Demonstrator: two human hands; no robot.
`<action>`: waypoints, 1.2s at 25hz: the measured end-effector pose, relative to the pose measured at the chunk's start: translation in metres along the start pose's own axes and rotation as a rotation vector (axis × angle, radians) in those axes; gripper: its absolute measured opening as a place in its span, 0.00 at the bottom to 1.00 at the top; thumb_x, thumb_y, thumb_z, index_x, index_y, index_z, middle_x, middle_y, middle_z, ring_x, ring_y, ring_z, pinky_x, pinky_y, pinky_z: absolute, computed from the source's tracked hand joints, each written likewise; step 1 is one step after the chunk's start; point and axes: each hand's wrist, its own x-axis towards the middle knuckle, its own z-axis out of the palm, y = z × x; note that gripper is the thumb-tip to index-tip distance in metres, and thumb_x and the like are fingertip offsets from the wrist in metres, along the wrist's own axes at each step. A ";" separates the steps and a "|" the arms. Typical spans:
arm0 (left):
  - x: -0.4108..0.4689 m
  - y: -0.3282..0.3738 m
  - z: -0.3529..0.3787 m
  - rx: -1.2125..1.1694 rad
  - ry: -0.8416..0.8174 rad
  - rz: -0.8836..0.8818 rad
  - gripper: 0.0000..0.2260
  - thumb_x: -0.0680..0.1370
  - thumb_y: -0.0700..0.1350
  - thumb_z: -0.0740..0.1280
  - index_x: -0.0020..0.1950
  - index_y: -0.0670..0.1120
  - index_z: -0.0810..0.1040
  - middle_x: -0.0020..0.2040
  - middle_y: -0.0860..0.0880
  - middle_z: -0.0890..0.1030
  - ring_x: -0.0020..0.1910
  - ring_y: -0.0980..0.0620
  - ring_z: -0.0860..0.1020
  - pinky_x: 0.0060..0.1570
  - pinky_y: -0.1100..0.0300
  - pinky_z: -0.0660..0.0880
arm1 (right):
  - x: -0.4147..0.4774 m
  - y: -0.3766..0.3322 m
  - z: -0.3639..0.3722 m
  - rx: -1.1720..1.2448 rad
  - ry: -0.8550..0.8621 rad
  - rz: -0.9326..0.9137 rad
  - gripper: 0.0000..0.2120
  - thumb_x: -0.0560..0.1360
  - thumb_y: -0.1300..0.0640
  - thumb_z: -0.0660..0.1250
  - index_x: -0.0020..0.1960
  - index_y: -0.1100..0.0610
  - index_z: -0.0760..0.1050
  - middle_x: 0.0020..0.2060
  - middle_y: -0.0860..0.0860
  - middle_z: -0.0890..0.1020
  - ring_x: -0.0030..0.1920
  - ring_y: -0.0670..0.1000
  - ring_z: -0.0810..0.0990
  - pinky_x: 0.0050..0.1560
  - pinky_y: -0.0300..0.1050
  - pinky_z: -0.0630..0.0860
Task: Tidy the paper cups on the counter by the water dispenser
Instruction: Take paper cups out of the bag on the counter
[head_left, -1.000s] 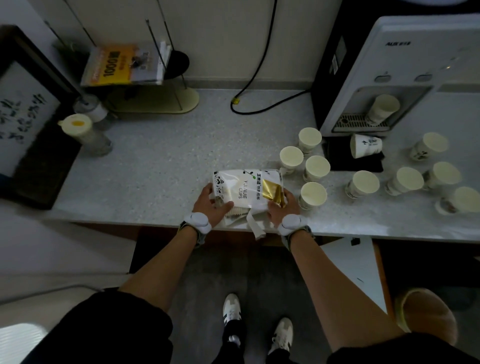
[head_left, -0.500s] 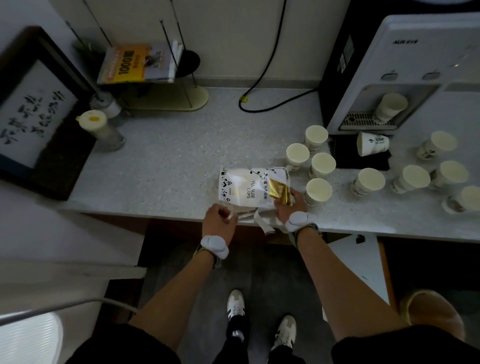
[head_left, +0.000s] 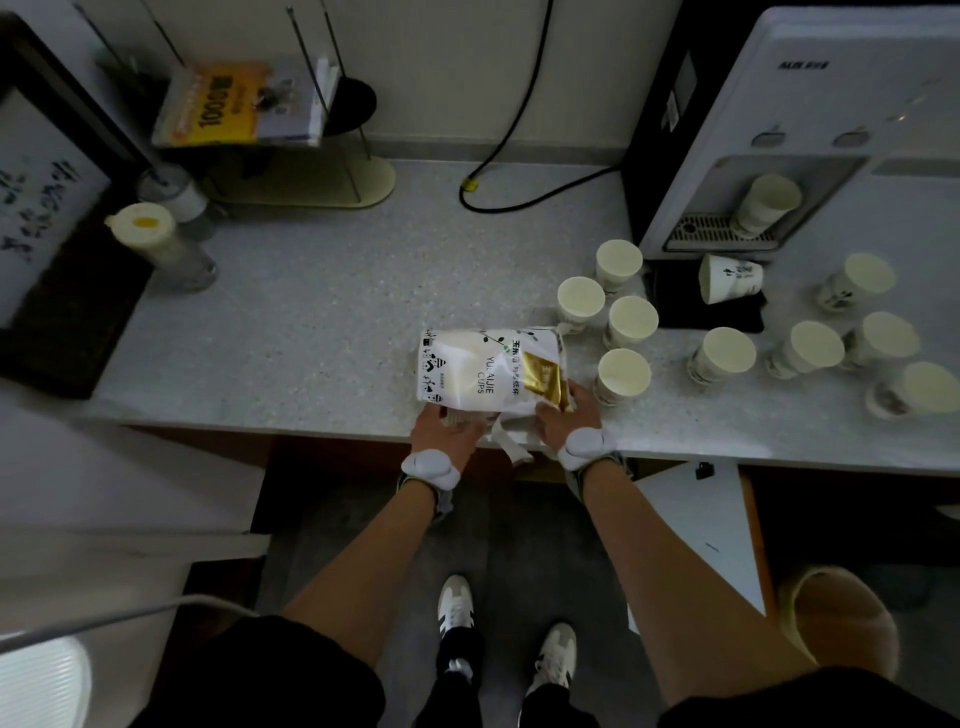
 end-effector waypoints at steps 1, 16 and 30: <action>0.002 0.000 0.000 0.015 0.000 0.016 0.20 0.73 0.48 0.74 0.62 0.45 0.76 0.58 0.43 0.82 0.57 0.43 0.81 0.57 0.43 0.78 | 0.000 0.000 0.000 -0.022 0.001 -0.012 0.21 0.75 0.60 0.67 0.66 0.63 0.69 0.60 0.64 0.78 0.60 0.63 0.77 0.62 0.61 0.74; -0.015 -0.011 -0.017 -0.021 0.079 -0.032 0.15 0.71 0.47 0.74 0.57 0.50 0.80 0.51 0.52 0.84 0.53 0.50 0.82 0.48 0.60 0.79 | 0.003 -0.008 0.003 -0.294 0.014 0.063 0.10 0.78 0.55 0.62 0.52 0.59 0.79 0.57 0.60 0.81 0.60 0.58 0.78 0.60 0.45 0.70; -0.045 0.001 -0.080 0.336 0.195 0.046 0.20 0.69 0.48 0.74 0.58 0.44 0.79 0.53 0.46 0.84 0.52 0.49 0.82 0.48 0.61 0.78 | -0.023 -0.042 0.006 -0.153 0.032 0.152 0.25 0.78 0.56 0.64 0.71 0.64 0.64 0.69 0.61 0.71 0.68 0.59 0.72 0.58 0.43 0.70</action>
